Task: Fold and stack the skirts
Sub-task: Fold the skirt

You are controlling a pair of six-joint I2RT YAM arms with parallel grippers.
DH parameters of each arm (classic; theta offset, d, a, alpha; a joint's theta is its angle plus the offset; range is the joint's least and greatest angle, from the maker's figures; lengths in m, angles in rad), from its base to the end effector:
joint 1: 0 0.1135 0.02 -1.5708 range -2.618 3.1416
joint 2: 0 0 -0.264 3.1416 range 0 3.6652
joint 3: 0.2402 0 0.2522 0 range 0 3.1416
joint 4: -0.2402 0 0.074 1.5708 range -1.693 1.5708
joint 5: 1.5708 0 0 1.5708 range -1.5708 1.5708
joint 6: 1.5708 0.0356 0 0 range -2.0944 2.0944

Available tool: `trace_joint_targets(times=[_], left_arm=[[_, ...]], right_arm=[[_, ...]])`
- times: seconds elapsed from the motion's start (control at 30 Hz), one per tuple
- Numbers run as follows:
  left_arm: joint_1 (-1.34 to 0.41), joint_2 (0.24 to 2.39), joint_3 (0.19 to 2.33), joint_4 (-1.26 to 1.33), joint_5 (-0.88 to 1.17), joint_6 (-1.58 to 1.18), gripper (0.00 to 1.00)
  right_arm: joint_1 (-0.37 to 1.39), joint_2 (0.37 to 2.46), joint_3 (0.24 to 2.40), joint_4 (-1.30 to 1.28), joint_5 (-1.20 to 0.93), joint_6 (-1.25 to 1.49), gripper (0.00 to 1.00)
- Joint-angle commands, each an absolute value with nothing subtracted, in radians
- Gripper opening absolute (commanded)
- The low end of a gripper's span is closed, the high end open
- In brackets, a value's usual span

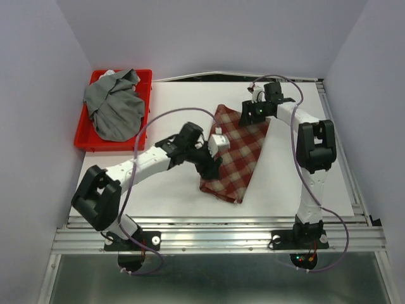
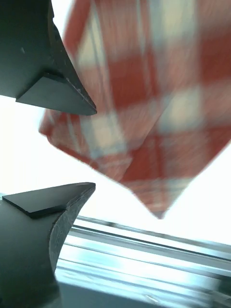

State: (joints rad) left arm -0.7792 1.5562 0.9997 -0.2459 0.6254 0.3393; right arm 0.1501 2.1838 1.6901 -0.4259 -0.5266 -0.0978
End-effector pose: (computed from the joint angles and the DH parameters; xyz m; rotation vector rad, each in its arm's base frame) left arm 0.2182 -0.2448 0.2251 1.5125 1.8355 -0.9521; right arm 0.4715 0.0894 0.1828 -0.5189 2.3797 0.6750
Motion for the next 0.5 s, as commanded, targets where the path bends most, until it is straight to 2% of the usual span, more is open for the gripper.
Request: trace_joint_targets(times=[0.0,0.13,0.17,0.33,0.47], left_arm=[[-0.6,1.413,1.075,0.016,0.747,0.048,0.71],[-0.555,1.479,1.103,0.139,0.801,-0.049,0.73],[-0.546,1.508,1.126,0.15,0.824,-0.069,0.73],[-0.512,1.724,1.166,0.271,0.935,-0.152,0.64],[-0.476,1.908,1.19,0.36,0.992,-0.277,0.59]], right_arm=[[0.138,2.001,1.674,-0.391,-0.633,-0.014,0.65],[0.138,1.904,1.524,-0.387,-0.762,0.084,0.65],[0.138,1.867,1.429,-0.379,-0.79,0.106,0.65],[0.138,1.821,1.177,-0.283,-0.936,0.222,0.65],[0.138,1.896,1.082,-0.245,-0.971,0.235,0.63]])
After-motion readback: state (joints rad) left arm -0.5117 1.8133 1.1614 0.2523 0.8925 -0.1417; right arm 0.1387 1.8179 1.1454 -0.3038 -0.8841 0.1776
